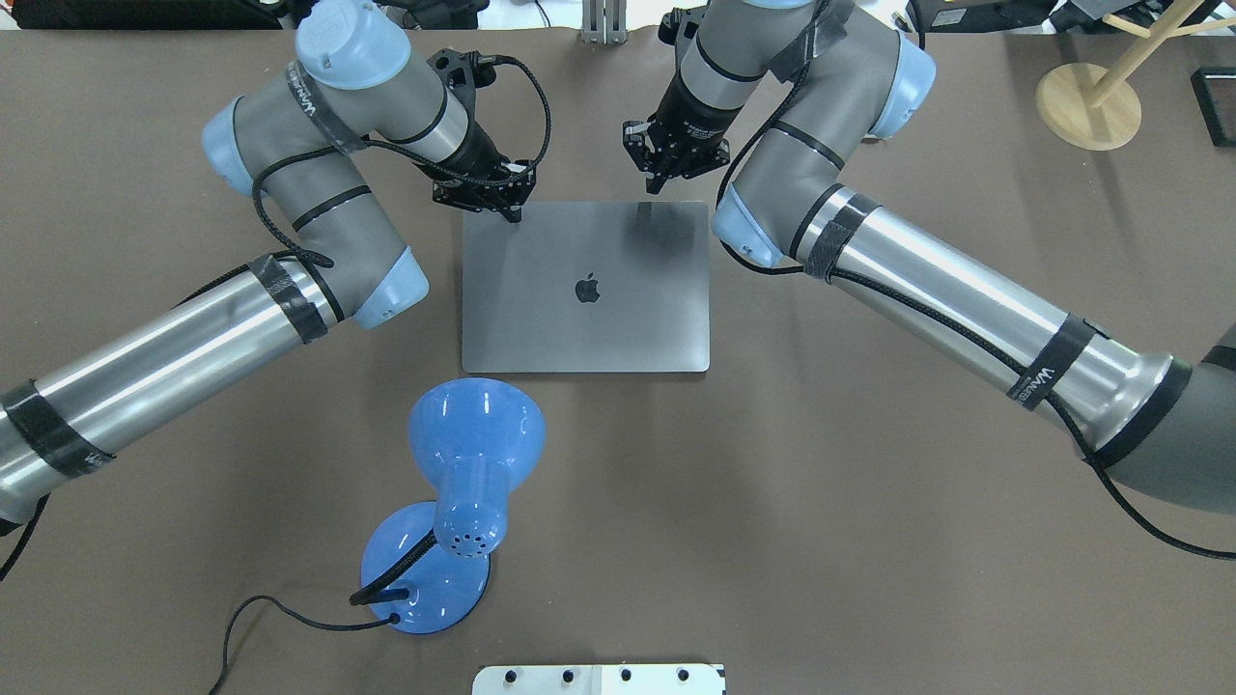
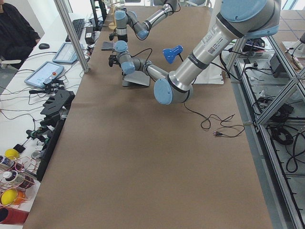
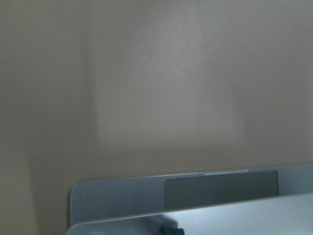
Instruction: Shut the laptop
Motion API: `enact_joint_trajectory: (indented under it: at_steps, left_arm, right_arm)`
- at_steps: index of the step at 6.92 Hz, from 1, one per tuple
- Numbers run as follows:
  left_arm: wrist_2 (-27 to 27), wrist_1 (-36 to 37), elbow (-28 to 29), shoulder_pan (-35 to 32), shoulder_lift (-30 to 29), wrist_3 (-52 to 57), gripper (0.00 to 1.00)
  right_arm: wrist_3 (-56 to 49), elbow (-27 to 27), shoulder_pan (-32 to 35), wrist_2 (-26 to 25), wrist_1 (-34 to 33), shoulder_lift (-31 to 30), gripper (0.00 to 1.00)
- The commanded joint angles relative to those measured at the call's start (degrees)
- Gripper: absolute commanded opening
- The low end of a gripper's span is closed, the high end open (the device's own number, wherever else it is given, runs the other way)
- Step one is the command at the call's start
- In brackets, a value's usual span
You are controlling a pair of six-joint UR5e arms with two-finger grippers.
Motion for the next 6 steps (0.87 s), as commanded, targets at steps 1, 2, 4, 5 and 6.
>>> enact_joint_trajectory:
  at_steps: [1,2,4,5,6]
  left_arm:
    - [0.7,-0.3,2.1,0.1,-0.8,0.3,0.0]
    - [1.0,-0.3,2.2,0.4,-0.9,0.3,0.0]
    - [4.4,-0.5,2.3,2.0,-0.8,0.3,0.0]
    - [4.7,-1.2,2.5,2.0,-0.8,0.3,0.0]
    - [4.4,-1.3,2.4,1.9,-0.9,0.3,0.0]
  right_arm:
    - [0.0,-2.9,-3.7,-5.3,1.3,0.3,0.0]
    - [0.0,-3.6,-4.9,-6.5,1.3,0.2,0.0]
    - [0.0,-3.8,-5.1,-7.1,1.3,0.2,0.0]
    - [0.1,-3.8,-5.0,-7.1,1.3,0.4,0.0]
    - [0.2,-3.7,-3.5,-5.8,1.2,1.5,0.0]
